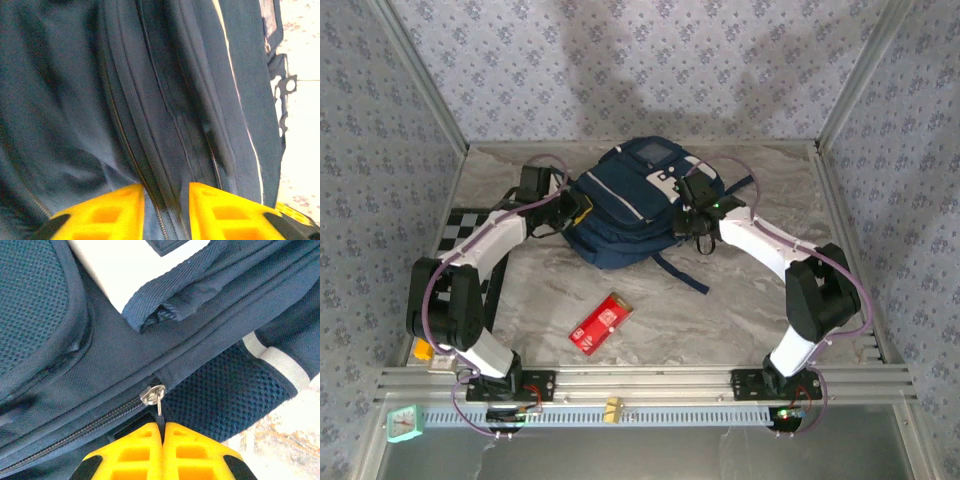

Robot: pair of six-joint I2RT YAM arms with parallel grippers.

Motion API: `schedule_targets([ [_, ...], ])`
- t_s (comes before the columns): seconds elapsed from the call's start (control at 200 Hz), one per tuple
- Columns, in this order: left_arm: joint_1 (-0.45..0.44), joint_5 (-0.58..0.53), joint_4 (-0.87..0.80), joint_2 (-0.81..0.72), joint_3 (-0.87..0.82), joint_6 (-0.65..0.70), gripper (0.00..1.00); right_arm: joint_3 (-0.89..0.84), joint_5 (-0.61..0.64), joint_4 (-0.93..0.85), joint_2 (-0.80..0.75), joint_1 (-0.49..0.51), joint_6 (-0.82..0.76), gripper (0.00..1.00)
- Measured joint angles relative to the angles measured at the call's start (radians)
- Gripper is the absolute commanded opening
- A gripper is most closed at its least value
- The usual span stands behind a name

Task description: Pack books, pencil case, and school supplies into a backpack

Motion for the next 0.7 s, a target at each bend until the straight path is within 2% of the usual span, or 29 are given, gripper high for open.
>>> schedule_targets([
  [0.05, 0.014, -0.011, 0.003, -0.014, -0.007, 0.005, 0.41, 0.000, -0.006, -0.019, -0.015, 0.004, 0.019, 0.38],
  [0.125, 0.014, -0.036, 0.014, -0.061, -0.042, -0.001, 0.42, 0.003, -0.031, -0.055, -0.043, 0.004, 0.043, 0.50],
  [0.27, -0.083, -0.098, 0.018, -0.153, -0.090, -0.036, 0.48, 0.050, -0.109, -0.084, -0.047, -0.014, 0.093, 0.60],
  [0.42, -0.189, -0.153, 0.050, -0.179, -0.124, -0.094, 0.50, 0.182, -0.199, -0.092, 0.044, -0.041, 0.113, 0.62],
  [0.545, -0.232, -0.204, 0.068, -0.165, -0.132, -0.126, 0.51, 0.309, -0.266, -0.103, 0.163, -0.058, 0.112, 0.61],
  [0.7, -0.272, -0.253, 0.071, -0.140, -0.130, -0.137, 0.53, 0.377, -0.334, -0.121, 0.259, -0.072, 0.112, 0.56],
])
